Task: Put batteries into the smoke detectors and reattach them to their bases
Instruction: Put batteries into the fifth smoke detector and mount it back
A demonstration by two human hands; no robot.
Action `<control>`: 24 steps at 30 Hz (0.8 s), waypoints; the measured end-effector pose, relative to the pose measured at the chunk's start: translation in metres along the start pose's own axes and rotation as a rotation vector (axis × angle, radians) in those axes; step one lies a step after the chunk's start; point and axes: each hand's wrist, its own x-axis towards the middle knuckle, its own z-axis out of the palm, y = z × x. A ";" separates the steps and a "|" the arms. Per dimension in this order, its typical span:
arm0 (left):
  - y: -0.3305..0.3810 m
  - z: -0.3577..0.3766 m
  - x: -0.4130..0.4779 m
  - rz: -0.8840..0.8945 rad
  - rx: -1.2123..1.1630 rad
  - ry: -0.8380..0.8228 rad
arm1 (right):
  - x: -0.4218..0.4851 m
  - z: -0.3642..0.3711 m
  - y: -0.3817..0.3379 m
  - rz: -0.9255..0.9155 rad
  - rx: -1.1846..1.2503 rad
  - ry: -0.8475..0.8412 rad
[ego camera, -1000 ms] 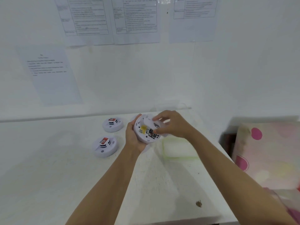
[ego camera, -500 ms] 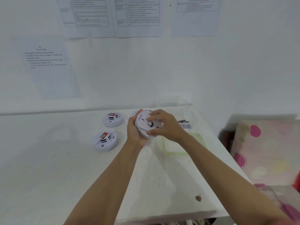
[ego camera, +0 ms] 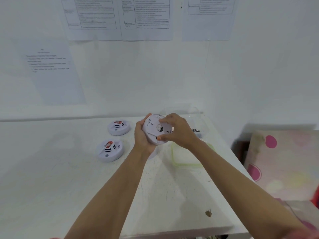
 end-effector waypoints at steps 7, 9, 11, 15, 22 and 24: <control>-0.002 0.002 0.007 -0.001 0.003 -0.006 | 0.005 -0.007 -0.001 -0.019 -0.061 -0.027; -0.005 0.003 0.006 -0.013 -0.001 -0.002 | 0.004 -0.006 0.002 -0.005 -0.055 -0.028; -0.008 0.001 0.008 0.002 -0.010 0.032 | 0.002 -0.004 0.005 -0.005 -0.065 -0.038; -0.012 -0.003 0.012 0.076 -0.005 0.095 | -0.002 -0.003 0.012 -0.008 -0.023 -0.046; -0.013 0.002 0.013 0.180 -0.014 0.125 | 0.001 0.004 0.014 0.011 0.040 0.022; -0.013 0.003 0.012 0.189 -0.027 0.124 | 0.002 0.007 0.015 0.020 0.059 0.043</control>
